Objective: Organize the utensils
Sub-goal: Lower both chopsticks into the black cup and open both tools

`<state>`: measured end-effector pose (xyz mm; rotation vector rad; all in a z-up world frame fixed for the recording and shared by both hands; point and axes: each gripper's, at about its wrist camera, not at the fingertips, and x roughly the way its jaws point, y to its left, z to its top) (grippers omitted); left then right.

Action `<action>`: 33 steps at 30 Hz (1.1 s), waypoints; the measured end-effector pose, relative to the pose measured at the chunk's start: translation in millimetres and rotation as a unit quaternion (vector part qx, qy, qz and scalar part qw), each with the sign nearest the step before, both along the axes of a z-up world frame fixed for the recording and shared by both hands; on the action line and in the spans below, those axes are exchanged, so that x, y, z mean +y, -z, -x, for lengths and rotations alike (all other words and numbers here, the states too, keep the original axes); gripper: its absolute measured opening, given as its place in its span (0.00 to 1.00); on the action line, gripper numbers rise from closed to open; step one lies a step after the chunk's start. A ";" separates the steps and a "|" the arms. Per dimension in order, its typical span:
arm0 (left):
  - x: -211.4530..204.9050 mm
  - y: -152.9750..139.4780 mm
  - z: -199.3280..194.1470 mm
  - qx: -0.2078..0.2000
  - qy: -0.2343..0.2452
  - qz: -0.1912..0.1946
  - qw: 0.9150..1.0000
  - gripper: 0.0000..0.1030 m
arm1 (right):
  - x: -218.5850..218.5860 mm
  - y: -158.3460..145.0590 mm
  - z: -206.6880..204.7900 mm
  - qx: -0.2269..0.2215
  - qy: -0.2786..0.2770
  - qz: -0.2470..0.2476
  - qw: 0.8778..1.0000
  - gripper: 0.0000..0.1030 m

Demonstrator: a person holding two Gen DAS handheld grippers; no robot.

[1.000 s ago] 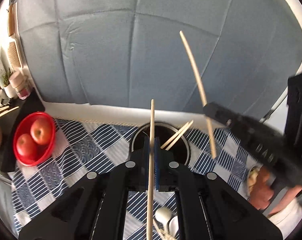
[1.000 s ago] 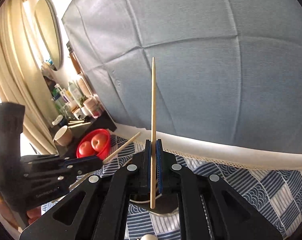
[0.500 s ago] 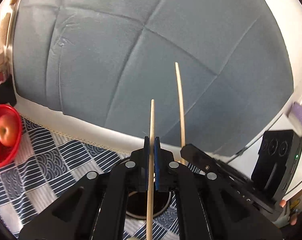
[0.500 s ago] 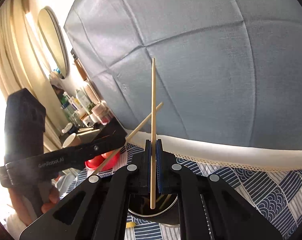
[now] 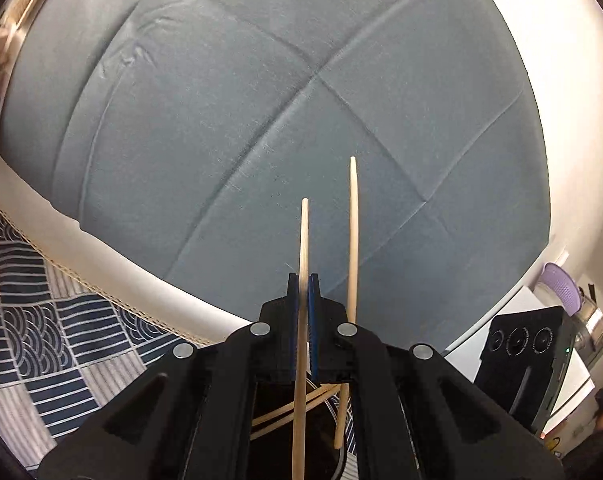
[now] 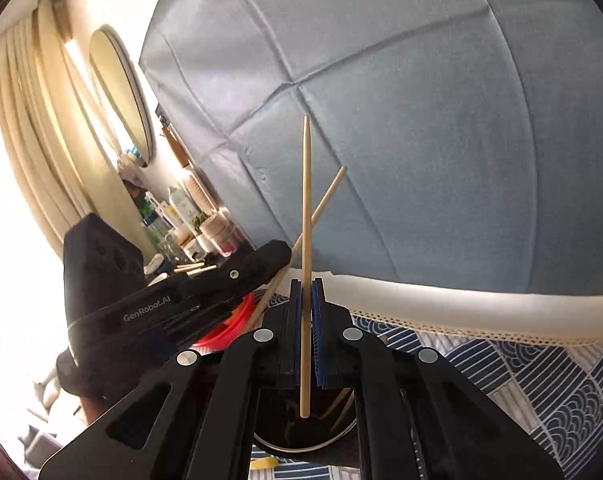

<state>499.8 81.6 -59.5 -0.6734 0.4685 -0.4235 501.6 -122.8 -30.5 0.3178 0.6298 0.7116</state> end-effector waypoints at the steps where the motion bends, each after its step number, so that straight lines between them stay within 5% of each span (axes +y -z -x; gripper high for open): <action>1: 0.4 2.9 -0.3 -0.005 -0.007 0.003 1.000 0.04 | 0.4 1.7 0.0 0.000 -0.002 0.000 1.000 0.05; 9: -8.6 22.1 0.3 -0.023 -0.013 0.001 1.000 0.04 | 4.4 21.9 3.1 0.008 0.000 0.001 1.000 0.05; 18: -4.7 20.9 20.1 -0.020 -0.019 -0.023 0.999 0.04 | 11.0 22.9 18.8 0.002 -0.010 0.060 0.998 0.05; 23: -9.2 13.9 40.2 -0.003 -0.009 -0.077 0.997 0.04 | 12.1 24.5 28.6 0.010 -0.009 0.099 0.995 0.05; 33: -7.4 -5.0 66.7 0.022 -0.007 -0.112 0.993 0.05 | 6.1 15.3 39.8 0.015 -0.013 0.143 0.990 0.09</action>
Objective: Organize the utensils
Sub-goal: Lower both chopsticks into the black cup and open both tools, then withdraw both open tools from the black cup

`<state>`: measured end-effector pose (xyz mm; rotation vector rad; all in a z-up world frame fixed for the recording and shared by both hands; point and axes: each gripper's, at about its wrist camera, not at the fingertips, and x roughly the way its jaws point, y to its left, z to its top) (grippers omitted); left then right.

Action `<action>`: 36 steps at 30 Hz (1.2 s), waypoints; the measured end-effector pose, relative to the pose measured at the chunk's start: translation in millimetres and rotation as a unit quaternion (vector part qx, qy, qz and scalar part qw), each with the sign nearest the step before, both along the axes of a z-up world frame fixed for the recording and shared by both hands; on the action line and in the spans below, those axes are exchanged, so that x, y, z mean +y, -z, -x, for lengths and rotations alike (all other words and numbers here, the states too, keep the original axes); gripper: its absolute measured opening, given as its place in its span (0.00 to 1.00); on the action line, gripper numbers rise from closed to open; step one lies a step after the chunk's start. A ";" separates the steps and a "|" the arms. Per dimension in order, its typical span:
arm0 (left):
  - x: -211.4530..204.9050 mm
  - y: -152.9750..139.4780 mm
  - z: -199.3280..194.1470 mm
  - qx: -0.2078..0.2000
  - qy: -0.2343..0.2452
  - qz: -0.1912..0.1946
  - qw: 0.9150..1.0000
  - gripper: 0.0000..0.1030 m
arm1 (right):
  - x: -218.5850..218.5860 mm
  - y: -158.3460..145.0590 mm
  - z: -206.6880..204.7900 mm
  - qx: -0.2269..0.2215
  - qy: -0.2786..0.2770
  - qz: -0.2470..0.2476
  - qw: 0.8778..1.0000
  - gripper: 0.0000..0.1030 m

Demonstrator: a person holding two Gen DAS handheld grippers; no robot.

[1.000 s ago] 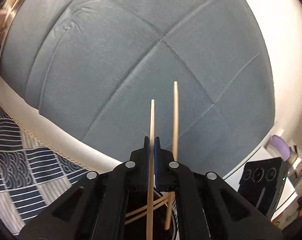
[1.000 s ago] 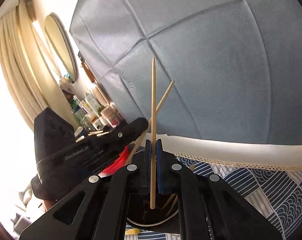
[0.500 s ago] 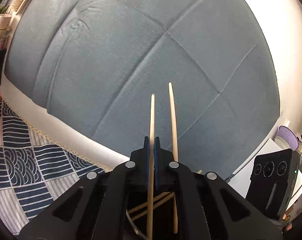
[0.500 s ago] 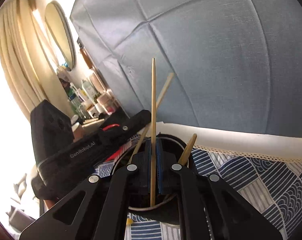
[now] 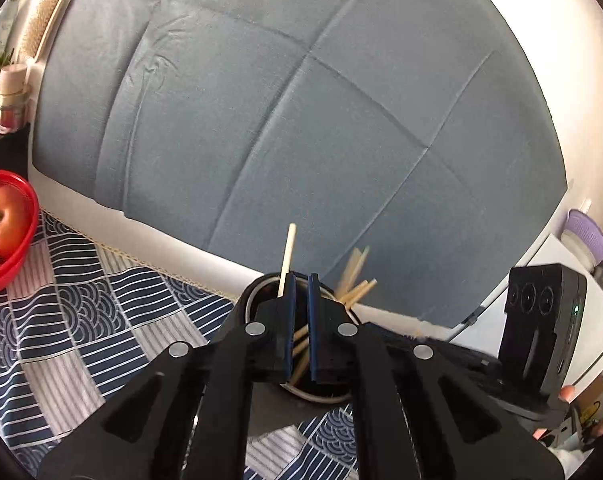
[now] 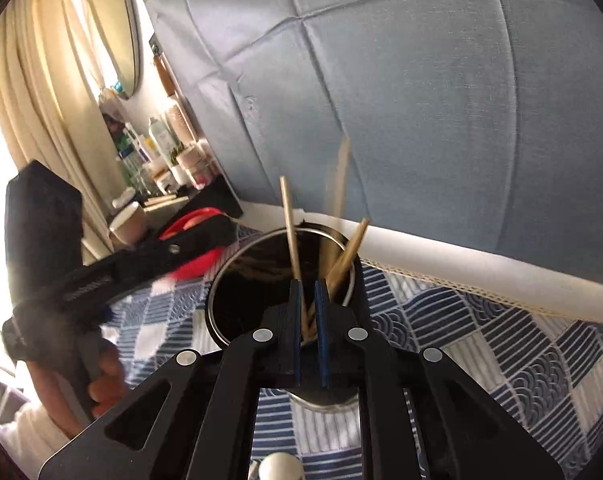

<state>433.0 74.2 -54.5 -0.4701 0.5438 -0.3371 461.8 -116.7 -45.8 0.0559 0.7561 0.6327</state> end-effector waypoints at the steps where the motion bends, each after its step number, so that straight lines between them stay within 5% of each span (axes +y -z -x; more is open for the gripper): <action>1: -0.8 -1.0 1.8 0.004 -0.001 -0.009 1.000 0.07 | -0.2 -2.0 1.5 -0.003 0.000 0.004 1.000 0.09; 4: -1.9 -5.5 11.6 0.019 -0.001 -0.041 0.999 0.20 | -0.2 -9.0 8.1 -0.011 -0.005 0.014 1.000 0.30; 7: -0.7 -6.4 21.7 0.029 -0.005 -0.060 0.998 0.34 | 0.9 -15.0 15.8 -0.016 -0.017 0.022 0.999 0.35; 10: -0.7 -5.8 32.6 0.052 -0.010 -0.094 0.994 0.58 | 0.0 -19.5 25.9 -0.023 -0.021 0.030 0.999 0.45; 14: 4.3 -0.3 45.8 0.082 -0.010 -0.118 0.990 0.72 | -5.3 -20.8 39.8 -0.026 -0.023 0.043 0.998 0.56; 21: 13.3 13.8 70.0 0.121 -0.018 -0.134 0.983 0.84 | -18.2 -7.6 61.4 -0.017 -0.015 0.076 0.997 0.84; 27: 12.3 49.3 87.1 0.173 -0.021 -0.171 0.970 0.89 | -27.9 12.9 75.8 0.000 -0.015 0.113 0.994 0.85; 36: 7.8 98.8 107.7 0.238 -0.023 -0.177 0.955 0.90 | -39.5 45.6 103.1 0.039 -0.024 0.143 0.989 0.85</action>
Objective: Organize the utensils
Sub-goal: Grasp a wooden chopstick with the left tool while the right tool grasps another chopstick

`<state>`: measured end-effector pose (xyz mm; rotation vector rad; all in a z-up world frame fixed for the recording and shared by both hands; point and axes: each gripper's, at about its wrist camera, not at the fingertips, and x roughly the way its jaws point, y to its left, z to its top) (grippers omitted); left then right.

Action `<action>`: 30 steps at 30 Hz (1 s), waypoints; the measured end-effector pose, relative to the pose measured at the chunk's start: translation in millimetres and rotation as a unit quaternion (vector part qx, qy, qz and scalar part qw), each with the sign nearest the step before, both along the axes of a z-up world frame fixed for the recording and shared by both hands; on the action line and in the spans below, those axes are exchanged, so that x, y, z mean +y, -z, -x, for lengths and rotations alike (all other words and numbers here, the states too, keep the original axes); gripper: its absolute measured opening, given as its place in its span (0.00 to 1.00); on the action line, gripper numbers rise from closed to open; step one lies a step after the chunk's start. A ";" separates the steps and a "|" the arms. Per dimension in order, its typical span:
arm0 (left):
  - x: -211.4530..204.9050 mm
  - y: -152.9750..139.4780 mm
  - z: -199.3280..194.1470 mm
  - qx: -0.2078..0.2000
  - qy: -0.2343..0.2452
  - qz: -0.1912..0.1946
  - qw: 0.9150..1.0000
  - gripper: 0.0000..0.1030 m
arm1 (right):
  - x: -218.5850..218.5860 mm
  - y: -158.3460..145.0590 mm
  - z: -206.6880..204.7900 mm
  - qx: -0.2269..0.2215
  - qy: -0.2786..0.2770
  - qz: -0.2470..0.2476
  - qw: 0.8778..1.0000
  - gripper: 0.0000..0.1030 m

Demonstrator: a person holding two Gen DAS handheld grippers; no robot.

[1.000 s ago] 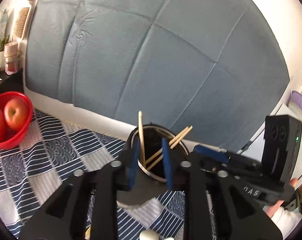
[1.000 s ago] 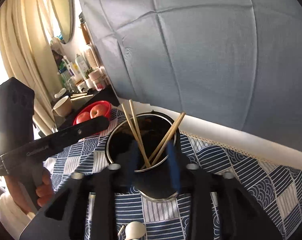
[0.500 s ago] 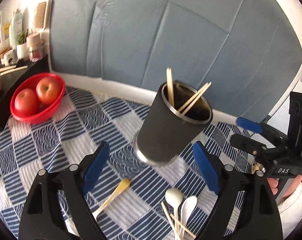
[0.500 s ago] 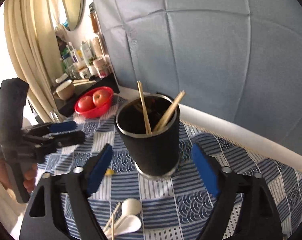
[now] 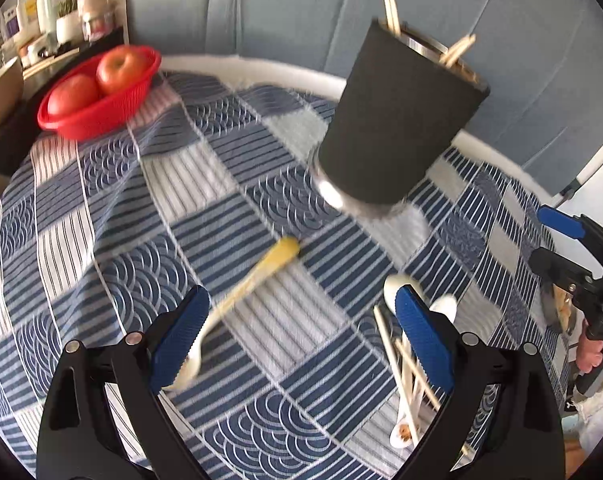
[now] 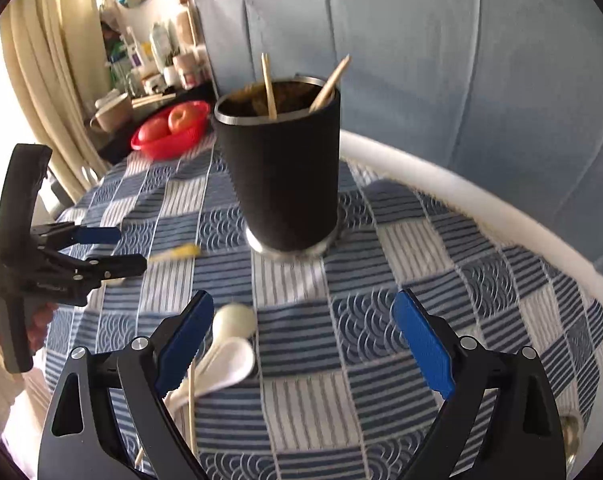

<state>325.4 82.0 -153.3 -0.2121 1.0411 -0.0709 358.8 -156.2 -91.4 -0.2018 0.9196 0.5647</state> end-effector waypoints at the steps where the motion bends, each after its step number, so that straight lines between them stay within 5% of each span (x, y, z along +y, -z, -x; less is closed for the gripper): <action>1: -2.8 4.6 2.4 0.006 0.002 0.000 1.000 0.89 | -0.5 4.5 4.5 0.006 -0.004 0.003 1.000 0.85; 17: -53.4 51.4 17.2 0.087 0.068 -0.053 0.992 0.90 | 10.1 71.4 69.6 0.084 -0.095 0.059 0.990 0.85; 27: -61.3 56.5 10.8 0.105 0.059 -0.066 0.991 0.95 | 21.1 94.1 90.9 0.093 -0.131 0.087 0.983 0.85; 30: -72.1 61.2 5.3 0.125 0.049 -0.108 0.985 0.95 | 18.6 97.4 89.0 0.094 -0.124 0.088 0.984 0.85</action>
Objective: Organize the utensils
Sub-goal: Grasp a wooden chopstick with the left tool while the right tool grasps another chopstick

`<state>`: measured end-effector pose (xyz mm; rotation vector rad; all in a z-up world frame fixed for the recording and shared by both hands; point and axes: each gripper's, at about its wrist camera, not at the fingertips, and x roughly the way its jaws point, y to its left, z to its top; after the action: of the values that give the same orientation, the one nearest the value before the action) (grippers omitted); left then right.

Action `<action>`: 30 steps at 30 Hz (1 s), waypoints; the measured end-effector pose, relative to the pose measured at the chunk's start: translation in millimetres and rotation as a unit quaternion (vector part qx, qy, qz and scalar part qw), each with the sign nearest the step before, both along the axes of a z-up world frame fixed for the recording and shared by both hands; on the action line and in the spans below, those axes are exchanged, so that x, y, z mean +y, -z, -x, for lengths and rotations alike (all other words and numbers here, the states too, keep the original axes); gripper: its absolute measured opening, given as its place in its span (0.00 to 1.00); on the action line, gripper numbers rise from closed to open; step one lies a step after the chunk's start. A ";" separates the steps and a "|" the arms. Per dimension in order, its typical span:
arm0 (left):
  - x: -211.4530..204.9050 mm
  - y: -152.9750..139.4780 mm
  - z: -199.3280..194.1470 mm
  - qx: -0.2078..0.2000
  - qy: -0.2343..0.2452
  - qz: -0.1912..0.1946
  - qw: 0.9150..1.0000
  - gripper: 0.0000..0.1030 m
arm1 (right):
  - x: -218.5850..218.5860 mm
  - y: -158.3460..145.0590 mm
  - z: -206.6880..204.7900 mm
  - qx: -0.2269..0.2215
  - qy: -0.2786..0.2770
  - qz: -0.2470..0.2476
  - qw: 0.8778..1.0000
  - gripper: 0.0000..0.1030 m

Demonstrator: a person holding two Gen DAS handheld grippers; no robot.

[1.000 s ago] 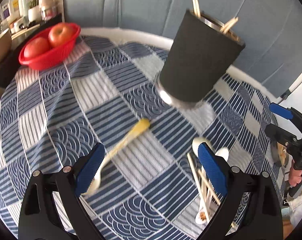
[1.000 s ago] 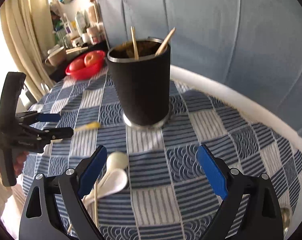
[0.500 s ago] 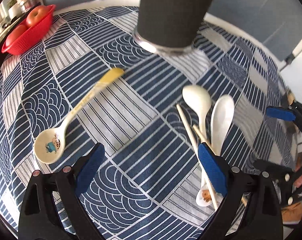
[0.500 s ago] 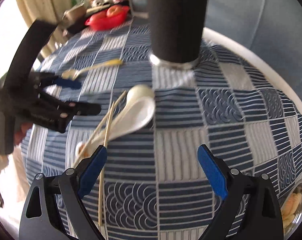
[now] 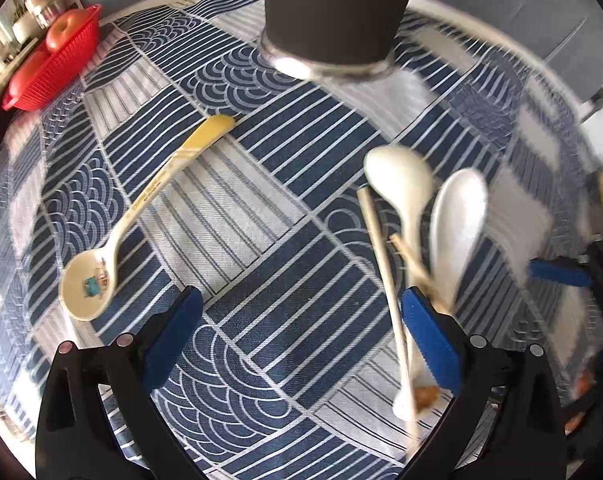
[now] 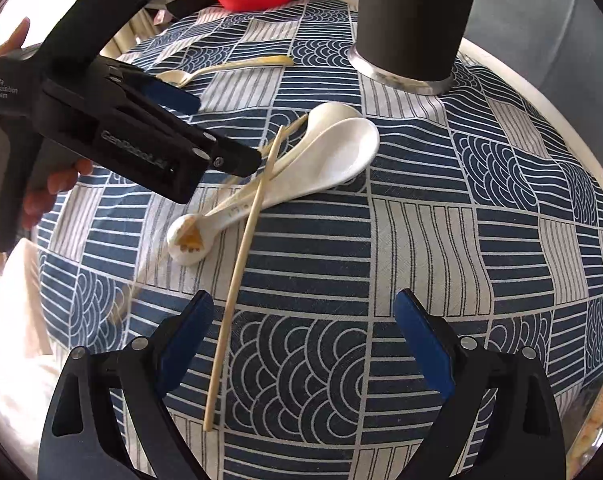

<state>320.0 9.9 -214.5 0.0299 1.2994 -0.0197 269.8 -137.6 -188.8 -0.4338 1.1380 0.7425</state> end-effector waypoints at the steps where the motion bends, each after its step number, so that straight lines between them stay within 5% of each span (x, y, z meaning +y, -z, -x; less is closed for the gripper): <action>1: -5.6 0.0 -3.2 0.005 -0.005 -0.008 1.000 0.95 | -1.3 2.4 -1.0 0.001 0.003 0.000 1.000 0.85; 5: -5.2 -5.4 -6.7 -0.005 -0.038 -0.002 0.999 0.75 | -2.6 1.8 -2.0 -0.017 0.007 0.007 1.000 0.79; 6: -3.5 -7.2 -6.0 -0.008 -0.041 -0.002 0.999 0.69 | -3.0 0.1 -2.8 -0.024 0.007 0.010 1.000 0.68; 8: 1.6 -11.0 -3.6 -0.011 -0.040 0.000 0.999 0.41 | -5.4 -4.1 -7.3 -0.025 0.006 0.006 1.000 0.43; 9: 6.1 -12.8 -3.4 -0.008 -0.038 0.003 0.999 0.32 | -7.4 -5.2 -10.6 -0.022 0.007 0.005 1.000 0.22; 10: 9.5 -13.3 -3.6 -0.003 -0.037 0.007 0.999 0.11 | -11.6 -5.8 -16.4 -0.014 0.013 0.003 1.000 0.08; 11: 14.9 -13.2 -4.0 0.005 -0.039 0.020 0.999 0.06 | -16.1 -5.8 -20.3 -0.001 0.016 -0.005 1.000 0.07; 16: 37.8 -13.7 -4.9 0.021 -0.071 0.079 0.994 0.04 | -33.5 -6.5 -33.9 0.028 0.050 -0.027 0.998 0.04; 30: 73.4 -31.5 1.5 0.023 -0.073 0.070 0.995 0.04 | -71.4 -27.3 -52.2 0.014 0.125 -0.056 0.990 0.04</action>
<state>318.5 83.4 -183.0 -0.1855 1.3409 0.0137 322.0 -209.0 -161.5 -0.1822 1.1456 0.5896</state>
